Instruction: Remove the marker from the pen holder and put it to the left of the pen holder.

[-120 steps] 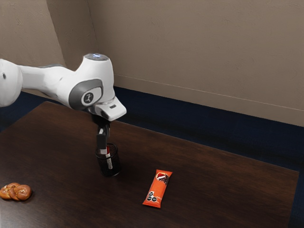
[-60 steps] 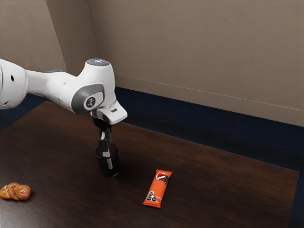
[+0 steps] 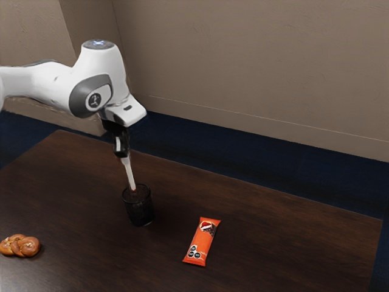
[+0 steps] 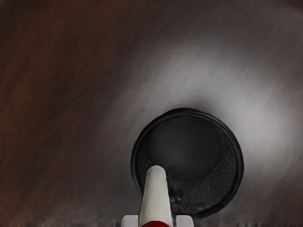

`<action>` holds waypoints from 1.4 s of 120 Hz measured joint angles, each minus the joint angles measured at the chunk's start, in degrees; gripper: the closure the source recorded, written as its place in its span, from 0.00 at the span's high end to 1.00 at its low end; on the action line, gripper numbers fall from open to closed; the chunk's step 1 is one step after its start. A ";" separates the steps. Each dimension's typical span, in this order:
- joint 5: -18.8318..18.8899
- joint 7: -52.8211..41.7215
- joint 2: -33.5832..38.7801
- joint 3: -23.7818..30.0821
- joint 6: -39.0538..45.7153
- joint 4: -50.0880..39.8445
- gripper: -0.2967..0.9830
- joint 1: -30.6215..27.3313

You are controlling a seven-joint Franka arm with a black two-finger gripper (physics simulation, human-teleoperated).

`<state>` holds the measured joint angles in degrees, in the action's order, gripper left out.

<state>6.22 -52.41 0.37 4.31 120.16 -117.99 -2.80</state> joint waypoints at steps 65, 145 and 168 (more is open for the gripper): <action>1.47 12.73 -23.81 -6.33 -52.14 31.45 0.15 -6.79; -0.24 31.89 -47.32 -7.29 -61.21 43.35 0.26 -6.38; -0.66 34.37 -47.36 -7.30 -61.62 43.35 0.53 -6.34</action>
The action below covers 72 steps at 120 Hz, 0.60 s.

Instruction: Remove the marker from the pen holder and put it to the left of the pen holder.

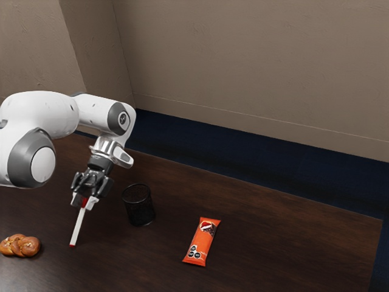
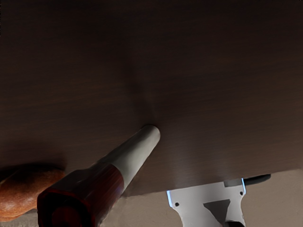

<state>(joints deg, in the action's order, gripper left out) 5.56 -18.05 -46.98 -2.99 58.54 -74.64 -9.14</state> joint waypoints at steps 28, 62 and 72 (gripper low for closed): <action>-0.17 0.76 17.77 7.39 -0.20 -1.06 0.69 0.81; -0.57 -10.16 37.93 10.75 12.99 -4.64 0.75 3.96; -0.98 -12.76 38.13 10.53 16.35 -4.59 0.75 3.53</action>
<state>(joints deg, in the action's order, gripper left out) 4.58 -30.80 -8.86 7.54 74.89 -79.22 -5.61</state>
